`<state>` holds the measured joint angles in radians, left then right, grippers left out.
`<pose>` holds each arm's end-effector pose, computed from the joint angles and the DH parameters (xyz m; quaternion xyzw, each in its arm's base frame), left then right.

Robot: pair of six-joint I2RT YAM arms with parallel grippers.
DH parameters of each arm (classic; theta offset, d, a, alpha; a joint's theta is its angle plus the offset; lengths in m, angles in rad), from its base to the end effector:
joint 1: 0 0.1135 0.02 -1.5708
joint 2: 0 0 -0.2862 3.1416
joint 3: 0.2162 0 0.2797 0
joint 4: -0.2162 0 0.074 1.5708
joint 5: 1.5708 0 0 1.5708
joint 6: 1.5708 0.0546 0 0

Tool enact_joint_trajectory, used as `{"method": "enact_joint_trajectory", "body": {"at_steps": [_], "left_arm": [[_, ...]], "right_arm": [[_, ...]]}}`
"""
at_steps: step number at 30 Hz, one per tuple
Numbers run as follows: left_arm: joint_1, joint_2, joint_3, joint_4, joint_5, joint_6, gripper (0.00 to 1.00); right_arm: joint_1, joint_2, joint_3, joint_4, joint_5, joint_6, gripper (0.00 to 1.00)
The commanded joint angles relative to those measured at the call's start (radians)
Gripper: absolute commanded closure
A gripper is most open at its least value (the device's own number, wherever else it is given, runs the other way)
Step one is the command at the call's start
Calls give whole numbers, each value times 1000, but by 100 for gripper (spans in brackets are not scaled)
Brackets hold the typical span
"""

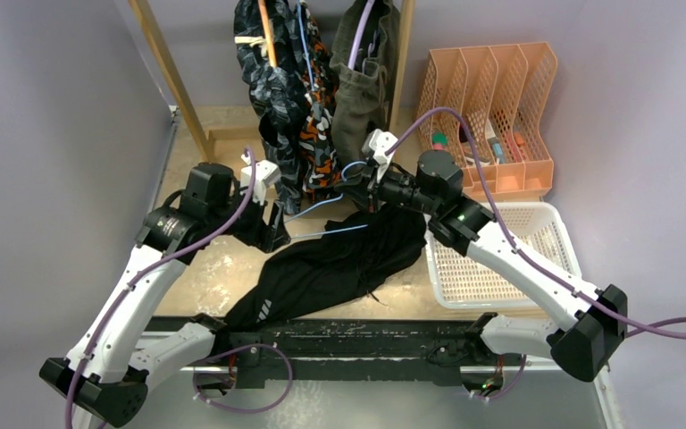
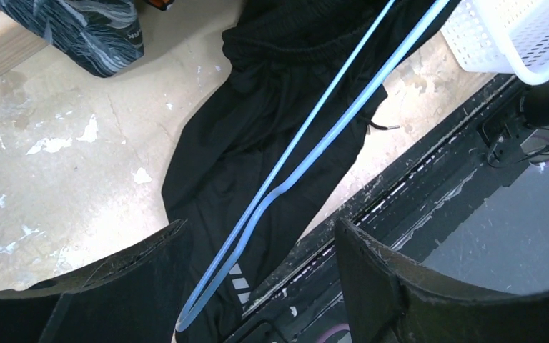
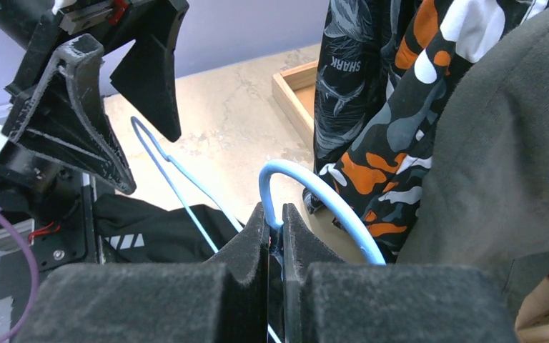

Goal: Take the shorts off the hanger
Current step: Remove the shorts from the clothes rod.

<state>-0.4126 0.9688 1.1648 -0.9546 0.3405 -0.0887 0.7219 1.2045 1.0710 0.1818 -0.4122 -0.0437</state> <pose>0.1807 -0.0990 0.3751 0.2120 0.8827 -0.2474 0.3385 0.2258 0.2280 0.4098 -0.3896 0.5710 0.3689 0.6213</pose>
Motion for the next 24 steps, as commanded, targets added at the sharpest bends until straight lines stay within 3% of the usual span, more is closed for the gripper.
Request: {"method": "enact_joint_trajectory", "body": {"at_steps": [1,6,10,13,18,22,24], "left_arm": [[5,10,11,3,47,22,33],[5,50,21,-4,78,27,45],[5,76,39,-15,52,-2,84],[1,113,73,-57,33,-11,99],[-5,93,81,-72,19,-26,100],[-5,70,96,-90,6,-30,100],[-5,71,110,-105,41,-31,100]], "right_arm": [[-47,-13,75,2,-131,15,100],[-86,-9,89,-22,-201,46,100],[-99,-20,58,-2,-126,68,100],[-102,-13,40,-2,-51,93,100],[-104,-8,15,19,64,162,100],[-104,-16,0,28,32,181,100],[-105,-18,-4,28,13,184,81]]}}
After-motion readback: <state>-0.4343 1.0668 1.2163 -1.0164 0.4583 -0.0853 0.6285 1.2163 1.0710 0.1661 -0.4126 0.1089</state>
